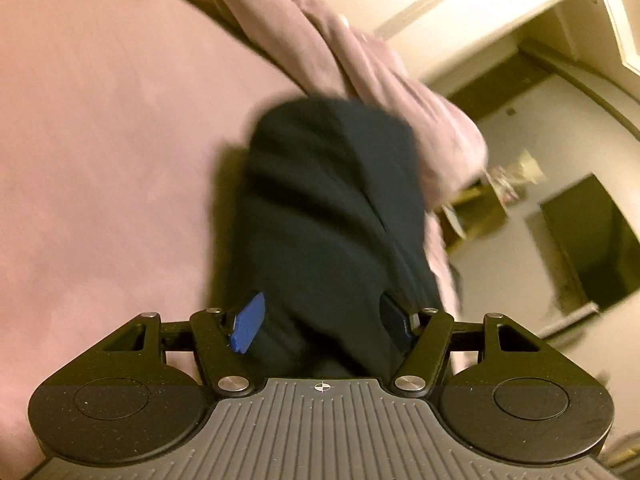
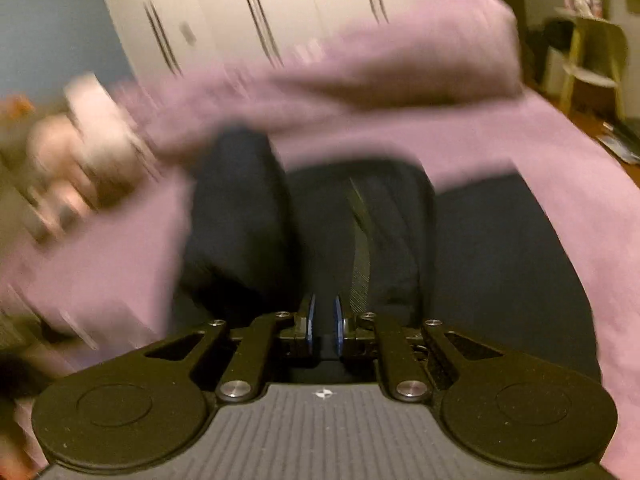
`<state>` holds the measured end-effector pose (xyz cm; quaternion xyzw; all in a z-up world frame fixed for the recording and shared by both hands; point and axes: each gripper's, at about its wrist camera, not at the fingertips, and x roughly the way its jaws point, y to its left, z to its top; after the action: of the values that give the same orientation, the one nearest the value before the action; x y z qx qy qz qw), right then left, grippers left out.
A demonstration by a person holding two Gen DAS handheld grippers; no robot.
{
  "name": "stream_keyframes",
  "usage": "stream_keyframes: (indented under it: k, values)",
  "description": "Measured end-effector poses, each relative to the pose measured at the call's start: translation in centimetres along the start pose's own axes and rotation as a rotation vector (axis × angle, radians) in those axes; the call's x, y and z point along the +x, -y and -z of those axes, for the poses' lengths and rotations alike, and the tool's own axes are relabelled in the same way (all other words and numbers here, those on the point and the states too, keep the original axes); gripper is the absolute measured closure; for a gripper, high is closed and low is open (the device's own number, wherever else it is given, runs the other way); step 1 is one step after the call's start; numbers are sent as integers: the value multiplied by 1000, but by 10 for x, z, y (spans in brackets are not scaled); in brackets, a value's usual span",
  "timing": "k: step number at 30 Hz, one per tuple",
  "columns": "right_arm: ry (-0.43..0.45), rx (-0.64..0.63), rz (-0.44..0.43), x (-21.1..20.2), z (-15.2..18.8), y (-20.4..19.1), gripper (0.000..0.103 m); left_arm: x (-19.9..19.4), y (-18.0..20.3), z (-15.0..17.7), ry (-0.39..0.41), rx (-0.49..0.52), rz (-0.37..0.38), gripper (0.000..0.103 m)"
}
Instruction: Fold large clothes
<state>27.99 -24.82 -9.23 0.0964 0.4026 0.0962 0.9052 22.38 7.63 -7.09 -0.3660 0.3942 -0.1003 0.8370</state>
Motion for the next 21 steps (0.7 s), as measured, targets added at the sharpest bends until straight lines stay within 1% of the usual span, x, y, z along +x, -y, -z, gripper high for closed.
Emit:
stream_keyframes:
  k: [1,2,3,5,7,8,10,12,13,14,15,16,17,18,19,21]
  values:
    - [-40,17,12,8,10,7,94,3,-2,-6,12,5,-30,34]
    - [-59,49,4,13,22,17,96,9,-4,-11,26,12,-47,34]
    - [-54,68,-13,13,30,24,97,18,-7,-15,40,12,-74,34]
    - [-37,79,-34,7,36,31,97,41,-11,-21,22,-22,-136,35]
    - [-42,81,-41,6,34,31,97,62,-14,-20,-21,-60,-109,37]
    - [-44,79,-44,6,32,31,97,68,-16,-19,-28,-82,-99,37]
    - [-49,80,-61,5,29,33,97,71,-14,-17,-22,-104,-72,37]
    - [-32,107,-102,-1,29,41,96,71,-9,-15,-29,-101,-40,37]
    - [-15,131,-126,-7,28,48,92,63,-15,-15,-31,-84,-36,36]
    - [12,158,-146,-13,25,54,84,63,-12,-15,-35,-55,-39,36]
    - [44,183,-148,-21,21,61,77,63,-11,-14,-38,-38,-41,35]
    - [78,208,-150,-27,17,70,57,63,-10,-13,-42,-30,-41,34]
    - [105,233,-151,-30,15,77,31,67,-8,-13,-45,-31,-41,34]
    - [120,267,-150,-30,12,85,23,67,-7,-13,-43,-30,-44,34]
    - [120,307,-171,-27,9,93,19,69,-4,-12,-43,-20,-50,34]
    - [72,414,-293,-11,4,114,16,70,4,-12,-44,13,-70,34]
